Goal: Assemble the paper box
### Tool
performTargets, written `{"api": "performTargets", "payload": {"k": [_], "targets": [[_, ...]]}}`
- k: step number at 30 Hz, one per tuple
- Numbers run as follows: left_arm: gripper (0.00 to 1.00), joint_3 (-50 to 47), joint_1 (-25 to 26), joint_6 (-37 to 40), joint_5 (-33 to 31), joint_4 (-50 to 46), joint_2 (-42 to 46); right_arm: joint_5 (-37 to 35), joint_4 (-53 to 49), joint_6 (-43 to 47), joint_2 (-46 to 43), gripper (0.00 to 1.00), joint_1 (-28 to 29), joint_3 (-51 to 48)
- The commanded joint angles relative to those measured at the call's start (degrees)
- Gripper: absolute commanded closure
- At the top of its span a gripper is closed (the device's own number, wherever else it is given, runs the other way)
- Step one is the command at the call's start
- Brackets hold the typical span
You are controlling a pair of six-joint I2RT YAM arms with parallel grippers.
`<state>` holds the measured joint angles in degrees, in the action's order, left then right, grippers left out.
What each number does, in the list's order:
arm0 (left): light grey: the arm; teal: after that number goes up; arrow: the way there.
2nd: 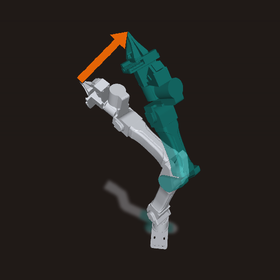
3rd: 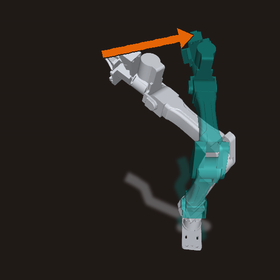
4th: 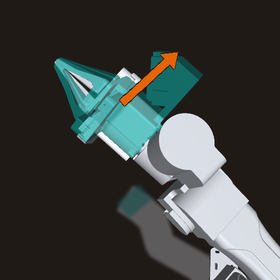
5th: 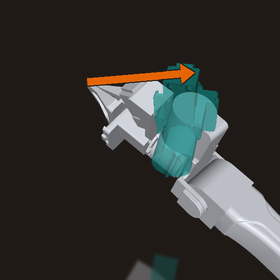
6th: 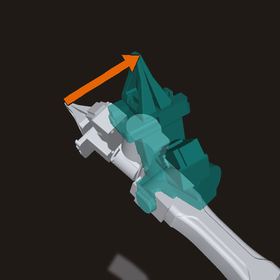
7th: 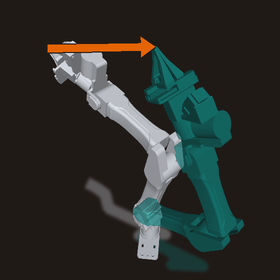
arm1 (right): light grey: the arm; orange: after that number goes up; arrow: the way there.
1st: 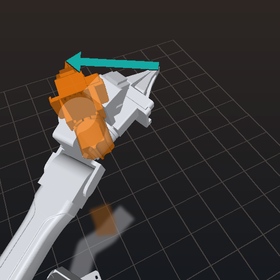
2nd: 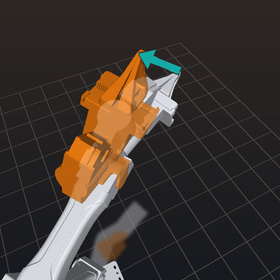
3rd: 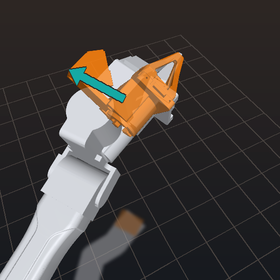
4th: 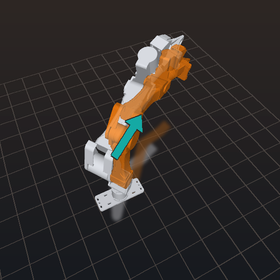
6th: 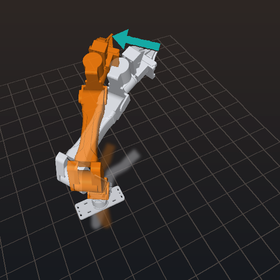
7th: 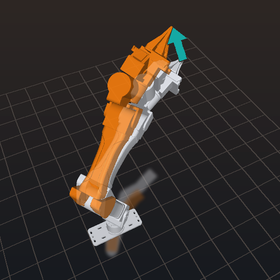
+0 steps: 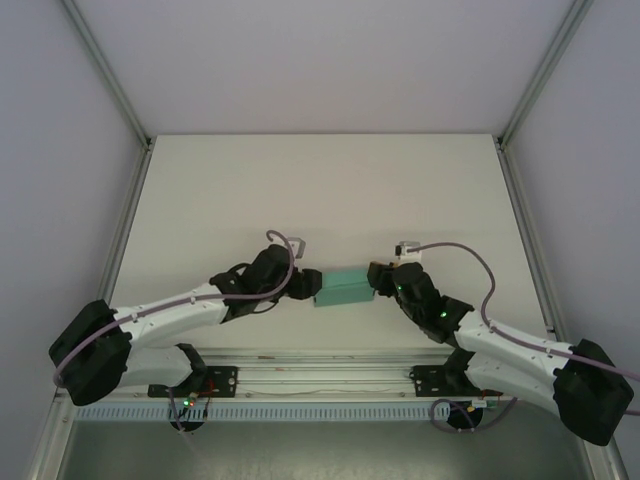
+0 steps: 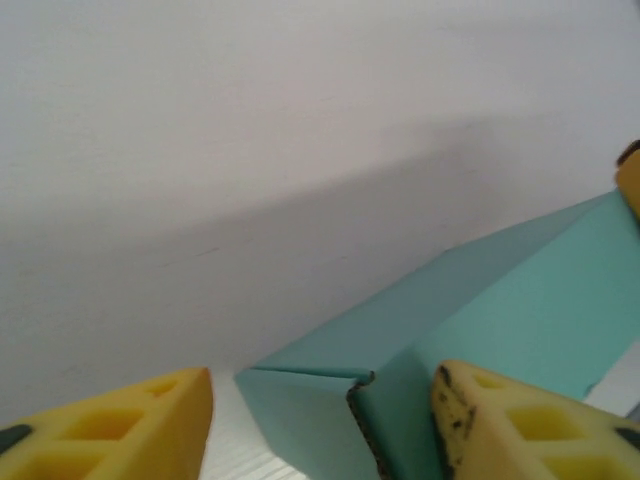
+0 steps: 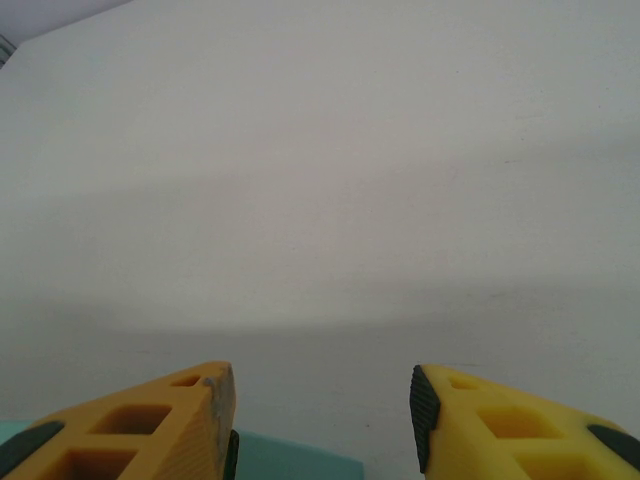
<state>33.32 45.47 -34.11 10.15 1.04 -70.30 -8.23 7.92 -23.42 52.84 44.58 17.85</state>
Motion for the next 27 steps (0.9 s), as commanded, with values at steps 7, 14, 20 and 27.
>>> {"api": "performTargets", "payload": {"k": [7, 14, 20, 27], "targets": [[0.58, -13.56, 0.01, 4.64, 4.12, 9.65, -3.75, 1.45, -5.02, -0.76, 0.52, 0.54, 0.17, -5.5], [0.72, -12.75, -0.03, 4.41, 4.54, 11.0, -7.37, 3.93, 6.45, 2.23, 0.42, 0.57, 0.46, -11.61], [0.75, -12.31, 0.05, 4.18, 4.09, 10.83, -6.83, 1.04, 11.5, 8.55, 3.03, 0.7, 5.43, -12.11], [0.8, -12.27, 0.05, 3.64, 3.63, 10.39, -6.86, -2.01, 9.6, 10.15, 9.08, 0.86, 7.1, -8.84]]}}
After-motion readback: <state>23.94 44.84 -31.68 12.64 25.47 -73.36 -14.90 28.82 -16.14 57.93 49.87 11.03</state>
